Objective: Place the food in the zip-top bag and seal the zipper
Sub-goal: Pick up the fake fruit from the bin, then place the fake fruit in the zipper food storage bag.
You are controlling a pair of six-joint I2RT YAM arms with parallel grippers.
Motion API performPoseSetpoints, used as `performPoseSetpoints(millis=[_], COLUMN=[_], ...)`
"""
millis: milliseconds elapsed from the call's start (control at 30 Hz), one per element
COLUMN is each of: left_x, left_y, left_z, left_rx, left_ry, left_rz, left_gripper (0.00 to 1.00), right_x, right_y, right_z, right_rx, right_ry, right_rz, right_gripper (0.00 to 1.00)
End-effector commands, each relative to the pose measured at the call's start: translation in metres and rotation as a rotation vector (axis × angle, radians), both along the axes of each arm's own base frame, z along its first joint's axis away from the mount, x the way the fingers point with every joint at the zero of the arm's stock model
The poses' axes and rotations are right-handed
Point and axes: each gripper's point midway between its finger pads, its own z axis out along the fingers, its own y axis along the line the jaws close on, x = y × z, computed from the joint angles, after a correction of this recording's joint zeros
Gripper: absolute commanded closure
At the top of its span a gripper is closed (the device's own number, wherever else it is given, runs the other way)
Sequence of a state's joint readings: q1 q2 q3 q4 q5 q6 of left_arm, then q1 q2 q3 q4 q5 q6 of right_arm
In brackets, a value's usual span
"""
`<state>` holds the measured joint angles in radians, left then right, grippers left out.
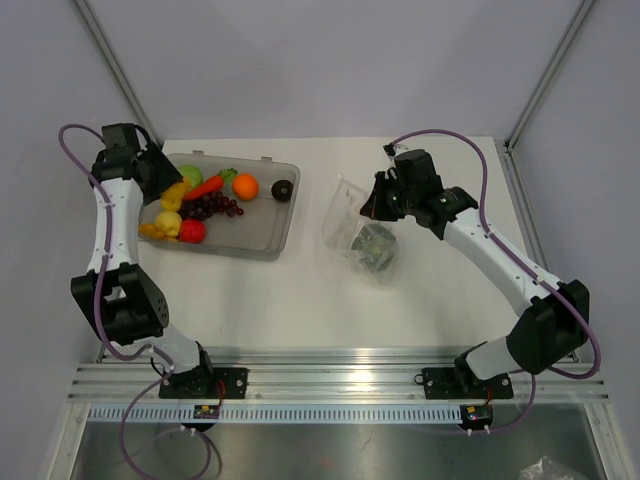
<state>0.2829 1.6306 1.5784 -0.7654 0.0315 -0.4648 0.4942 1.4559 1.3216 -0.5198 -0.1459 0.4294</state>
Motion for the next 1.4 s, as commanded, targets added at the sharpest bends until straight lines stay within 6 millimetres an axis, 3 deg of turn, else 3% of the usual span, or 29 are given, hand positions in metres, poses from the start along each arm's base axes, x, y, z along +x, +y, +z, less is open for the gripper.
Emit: performPoseSetpoints(millis=[0,233,367,400,433,500,533,567,733,867,1067,1367], left_x=[-0.013,-0.031,-0.036,-0.037,-0.039,-0.045,-0.047,-0.052,-0.068,-0.077,-0.078,-0.067], left_y=[-0.038,-0.107,-0.138,-0.143,-0.15,-0.164,-0.17,-0.183,-0.22,-0.236,-0.261,-0.281], left_z=[0.048,0.073,0.076,0.077,0.078,0.081,0.082,0.085,0.09,0.084,0.062,0.03], left_rx=[0.022,-0.029,-0.086,-0.092,-0.111,-0.132,-0.139,-0.141,-0.222,-0.28,-0.342,-0.376], left_ry=[-0.077,-0.126,-0.141,-0.145,-0.147,-0.156,-0.159,-0.165,-0.18,-0.172,-0.135,-0.063], left_rz=[-0.149,-0.365,-0.468,-0.489,-0.516,-0.566,-0.587,-0.629,-0.757,-0.808,-0.869,-0.879], left_gripper=[0.74,0.78,0.78,0.78,0.78,0.78,0.78,0.78,0.78,0.78,0.78,0.81], right_x=[0.004,0.011,0.019,0.023,0.027,0.034,0.039,0.044,0.047,0.047,0.038,0.021], right_y=[0.007,0.023,0.056,0.065,0.076,0.094,0.102,0.11,0.142,0.158,0.169,0.157], right_z=[0.009,0.024,0.043,0.035,0.045,0.032,0.04,0.028,0.036,0.041,0.05,0.061], right_rx=[0.052,0.107,0.127,0.121,0.139,0.145,0.171,0.17,0.216,0.25,0.282,0.313], right_ry=[-0.012,-0.023,-0.049,-0.03,-0.045,-0.013,-0.022,0.006,0.007,0.015,0.017,0.004], right_rz=[0.009,0.032,0.087,0.098,0.111,0.126,0.13,0.135,0.176,0.194,0.227,0.224], right_gripper=[1.0,1.0,1.0,1.0,1.0,1.0,1.0,1.0,1.0,1.0,1.0,1.0])
